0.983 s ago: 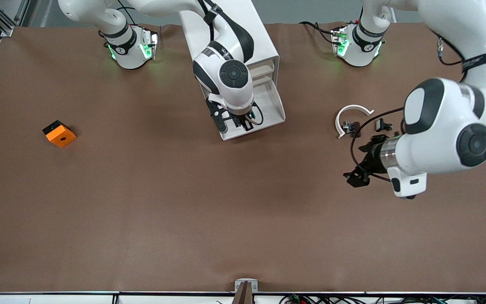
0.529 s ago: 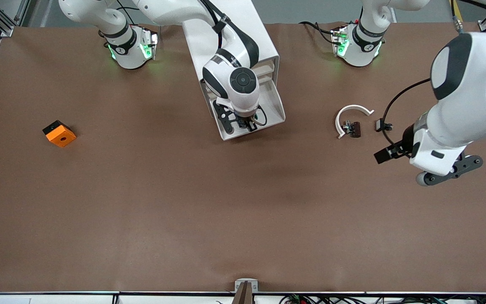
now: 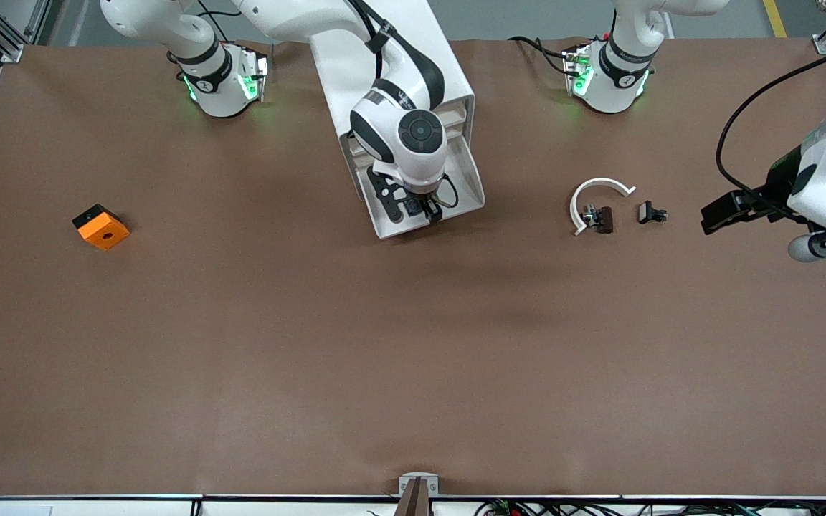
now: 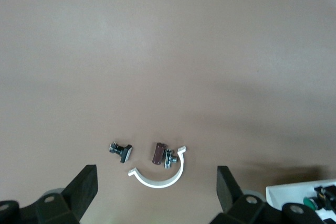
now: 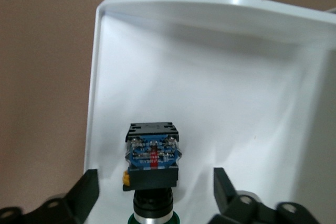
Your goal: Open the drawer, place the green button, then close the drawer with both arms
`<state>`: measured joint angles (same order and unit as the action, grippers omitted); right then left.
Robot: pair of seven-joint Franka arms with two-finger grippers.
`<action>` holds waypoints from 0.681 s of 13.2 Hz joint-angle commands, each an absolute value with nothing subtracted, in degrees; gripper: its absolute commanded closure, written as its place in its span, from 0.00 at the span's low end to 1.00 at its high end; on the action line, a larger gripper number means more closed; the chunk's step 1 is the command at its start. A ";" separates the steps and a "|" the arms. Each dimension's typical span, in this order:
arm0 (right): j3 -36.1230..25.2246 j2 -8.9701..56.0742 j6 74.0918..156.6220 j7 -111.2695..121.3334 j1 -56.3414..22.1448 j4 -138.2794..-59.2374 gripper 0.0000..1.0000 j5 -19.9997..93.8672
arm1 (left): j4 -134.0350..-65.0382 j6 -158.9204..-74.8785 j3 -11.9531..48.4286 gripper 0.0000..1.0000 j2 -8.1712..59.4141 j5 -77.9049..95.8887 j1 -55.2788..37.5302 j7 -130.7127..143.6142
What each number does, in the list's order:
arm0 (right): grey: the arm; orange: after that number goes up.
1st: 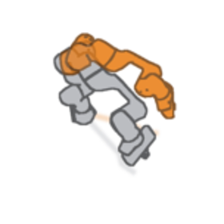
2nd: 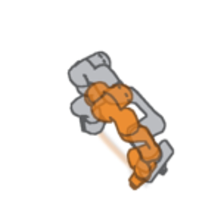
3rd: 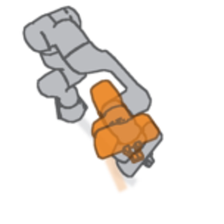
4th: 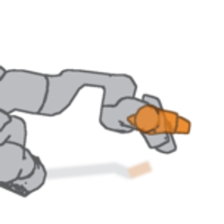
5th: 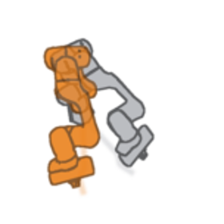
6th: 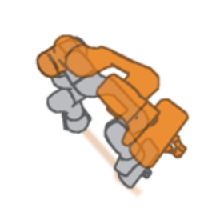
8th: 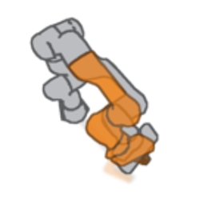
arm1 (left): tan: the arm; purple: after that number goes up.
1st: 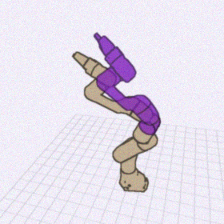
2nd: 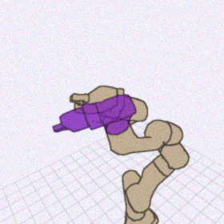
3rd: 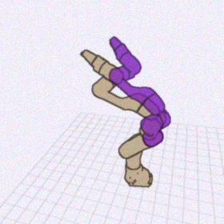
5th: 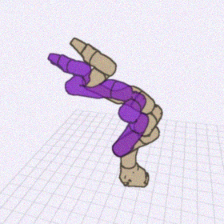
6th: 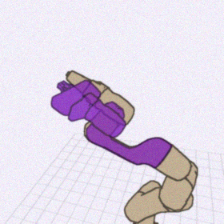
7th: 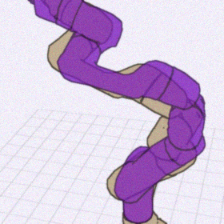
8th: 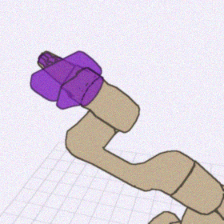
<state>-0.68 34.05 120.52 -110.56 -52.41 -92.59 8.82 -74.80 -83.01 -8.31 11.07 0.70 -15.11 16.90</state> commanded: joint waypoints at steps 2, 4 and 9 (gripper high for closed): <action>-1.41 30.60 114.80 -110.39 -51.25 -91.15 0.00 8.88 | -80.23 -82.44 -7.82 0.00 4.94 -0.18 -15.12 15.82; -1.41 29.62 110.24 -110.39 -48.53 -88.00 0.00 9.40 | -82.69 -82.62 -6.69 0.00 2.12 0.09 -13.11 15.65; -1.14 29.27 95.21 -110.39 -42.55 -75.96 0.00 10.11 | -84.55 -82.71 7.45 0.00 -0.52 -0.26 -1.15 15.73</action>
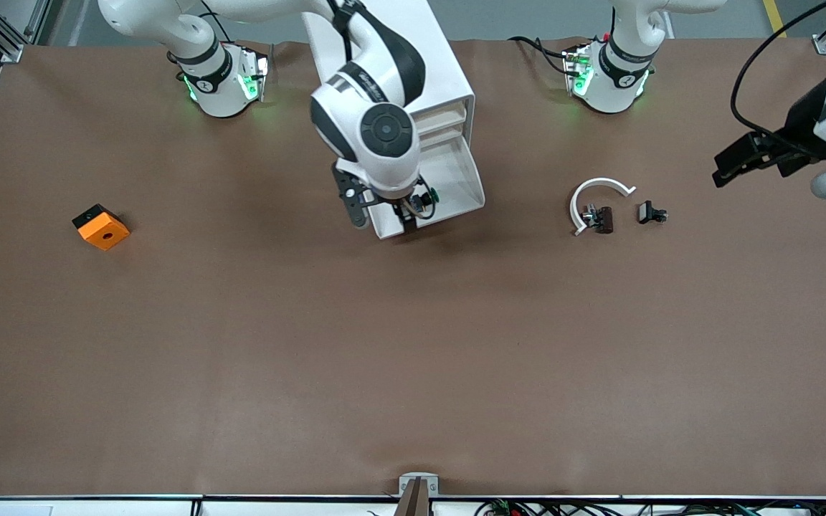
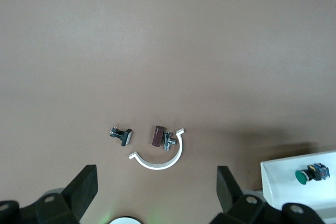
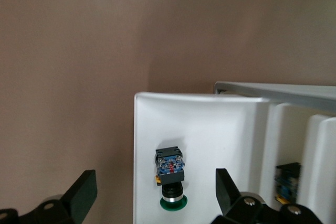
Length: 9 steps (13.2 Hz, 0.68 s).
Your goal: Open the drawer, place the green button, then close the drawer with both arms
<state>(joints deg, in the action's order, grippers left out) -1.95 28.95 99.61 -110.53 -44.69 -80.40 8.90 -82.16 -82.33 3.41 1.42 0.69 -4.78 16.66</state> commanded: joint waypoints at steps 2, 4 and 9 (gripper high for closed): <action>-0.97 27.87 90.90 -109.26 -39.92 -73.40 0.00 10.72 | -84.99 -82.88 8.69 0.00 -0.35 -0.18 -0.88 16.78; -1.31 24.54 87.03 -99.38 -37.89 -72.95 0.00 10.64 | -86.91 -87.59 10.02 0.00 1.31 -0.18 -1.49 17.31; -1.41 15.75 80.78 -65.81 -27.89 -73.74 0.00 10.55 | -96.15 -114.48 17.74 0.00 11.39 -0.61 -2.37 30.74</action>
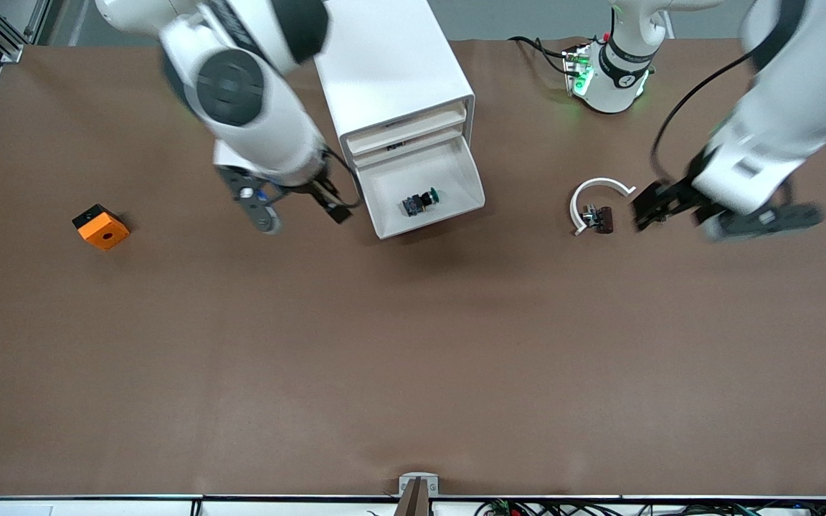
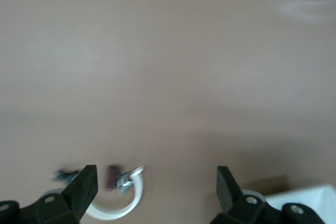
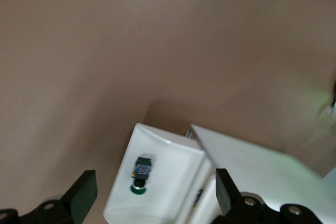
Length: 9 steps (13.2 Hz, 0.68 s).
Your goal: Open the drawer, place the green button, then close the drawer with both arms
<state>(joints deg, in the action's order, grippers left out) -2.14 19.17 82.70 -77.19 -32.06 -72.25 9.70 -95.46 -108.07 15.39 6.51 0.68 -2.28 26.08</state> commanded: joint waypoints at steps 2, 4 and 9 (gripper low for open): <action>-1.41 12.41 79.98 -52.01 -22.88 -76.18 0.00 10.55 | -95.89 -119.60 18.11 0.00 17.37 -4.28 -6.30 34.60; -1.49 9.42 80.68 -39.53 -17.78 -80.31 0.00 10.20 | -94.49 -122.50 18.28 0.00 24.40 -10.17 -10.44 46.00; -1.58 2.39 91.46 -10.34 -5.91 -91.03 0.00 6.95 | -92.81 -123.31 18.54 0.00 34.53 -11.25 -17.48 57.39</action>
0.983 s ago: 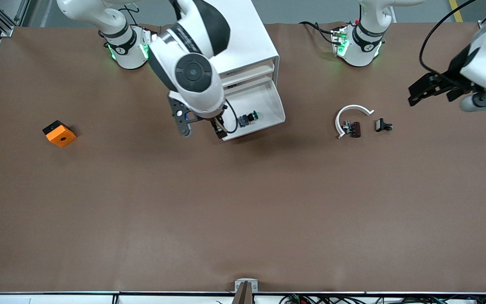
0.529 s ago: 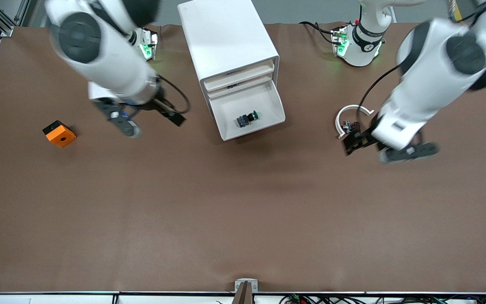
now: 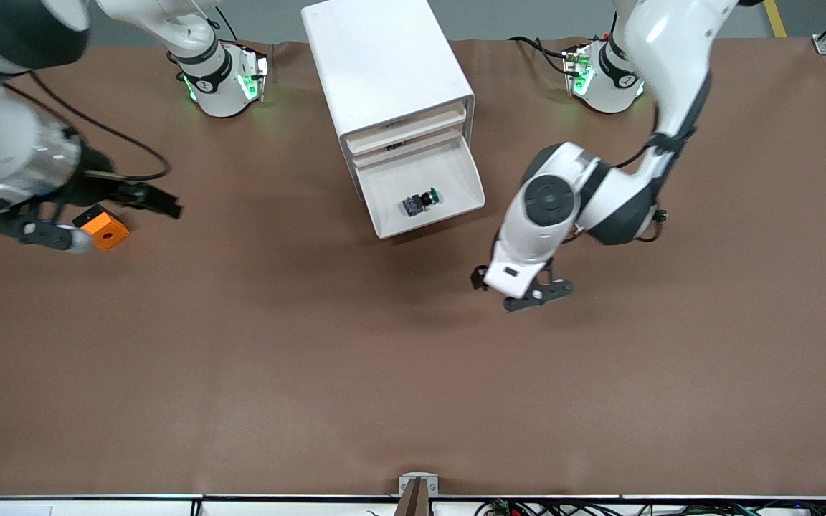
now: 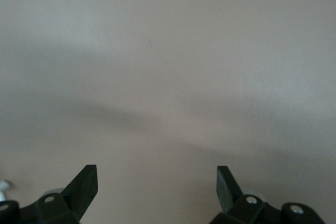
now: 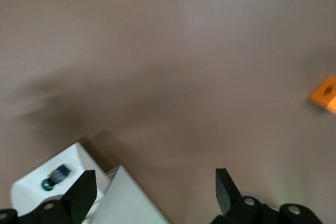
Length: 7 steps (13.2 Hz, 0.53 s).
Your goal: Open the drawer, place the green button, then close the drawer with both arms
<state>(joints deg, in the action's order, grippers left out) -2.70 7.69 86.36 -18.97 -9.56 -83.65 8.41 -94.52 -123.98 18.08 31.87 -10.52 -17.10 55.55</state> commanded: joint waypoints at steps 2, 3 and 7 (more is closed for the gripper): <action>-1.58 -0.33 97.00 -4.07 -3.35 -95.51 0.00 4.59 | -93.77 -122.61 18.54 0.00 35.68 -10.99 -19.76 58.18; -1.58 -2.44 100.08 -3.26 -3.08 -98.67 0.00 3.00 | -94.39 -122.52 18.63 0.00 36.03 -9.94 -21.08 59.31; -1.67 -7.73 102.58 -2.64 -2.73 -103.36 0.00 1.41 | -95.01 -122.34 19.68 0.00 37.34 -3.00 -24.69 59.50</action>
